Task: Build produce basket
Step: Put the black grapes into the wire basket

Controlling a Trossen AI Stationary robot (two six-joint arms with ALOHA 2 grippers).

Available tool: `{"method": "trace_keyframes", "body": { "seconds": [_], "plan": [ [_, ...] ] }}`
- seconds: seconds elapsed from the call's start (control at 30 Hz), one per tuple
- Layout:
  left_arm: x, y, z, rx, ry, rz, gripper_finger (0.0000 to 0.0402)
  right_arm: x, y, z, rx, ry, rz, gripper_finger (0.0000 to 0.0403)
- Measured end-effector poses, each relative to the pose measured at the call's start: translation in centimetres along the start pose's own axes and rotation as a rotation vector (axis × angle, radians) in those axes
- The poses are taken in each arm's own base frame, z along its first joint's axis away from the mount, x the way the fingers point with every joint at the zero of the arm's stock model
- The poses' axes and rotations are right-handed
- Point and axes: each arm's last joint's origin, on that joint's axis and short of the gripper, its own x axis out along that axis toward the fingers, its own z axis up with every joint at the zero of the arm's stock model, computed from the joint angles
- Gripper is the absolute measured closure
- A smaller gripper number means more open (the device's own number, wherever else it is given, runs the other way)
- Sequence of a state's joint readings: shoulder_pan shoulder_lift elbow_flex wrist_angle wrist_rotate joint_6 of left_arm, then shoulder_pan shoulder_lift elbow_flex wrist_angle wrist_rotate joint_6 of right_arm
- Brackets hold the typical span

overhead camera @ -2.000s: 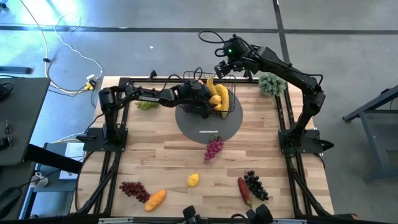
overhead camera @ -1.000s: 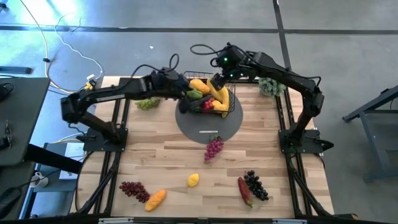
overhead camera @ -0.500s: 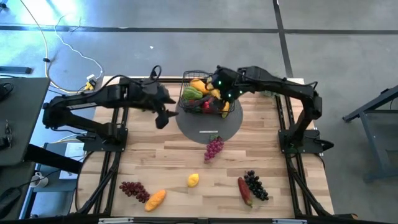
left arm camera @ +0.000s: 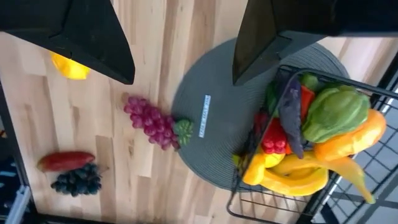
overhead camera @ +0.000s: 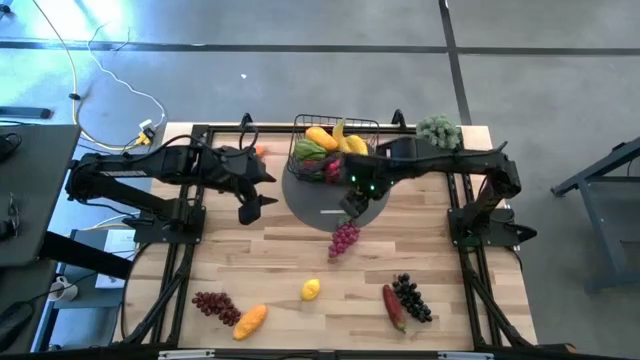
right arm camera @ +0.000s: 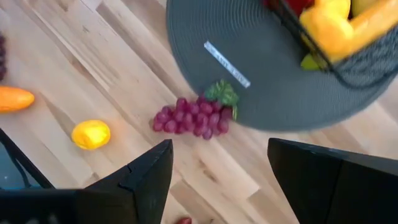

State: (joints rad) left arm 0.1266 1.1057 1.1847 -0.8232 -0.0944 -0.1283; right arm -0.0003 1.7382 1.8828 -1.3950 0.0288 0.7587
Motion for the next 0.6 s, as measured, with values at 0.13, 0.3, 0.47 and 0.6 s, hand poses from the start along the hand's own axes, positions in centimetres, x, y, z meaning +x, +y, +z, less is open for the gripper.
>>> {"method": "trace_keyframes", "body": {
  "seconds": [0.13,0.3,0.47,0.6],
  "plan": [
    [0.0,-0.4,-0.1,0.023,0.01,-0.013,0.0143,-0.1,1.1,-1.9,0.024,0.033,-0.037,0.0159],
    [-0.1,-0.4,-0.5,0.031,0.045,0.013,0.0143,-0.3,2.0,-4.4,0.087,0.102,-0.107,0.0158],
    [-0.1,-0.3,-0.8,0.035,0.077,0.018,0.0143,-0.5,3.0,-5.9,0.157,0.101,-0.13,0.0158],
    [-0.1,-0.3,-1.0,0.037,0.095,0.02,0.0143,0.1,3.4,-7.0,0.193,0.117,-0.156,0.0159]
  ]
}}
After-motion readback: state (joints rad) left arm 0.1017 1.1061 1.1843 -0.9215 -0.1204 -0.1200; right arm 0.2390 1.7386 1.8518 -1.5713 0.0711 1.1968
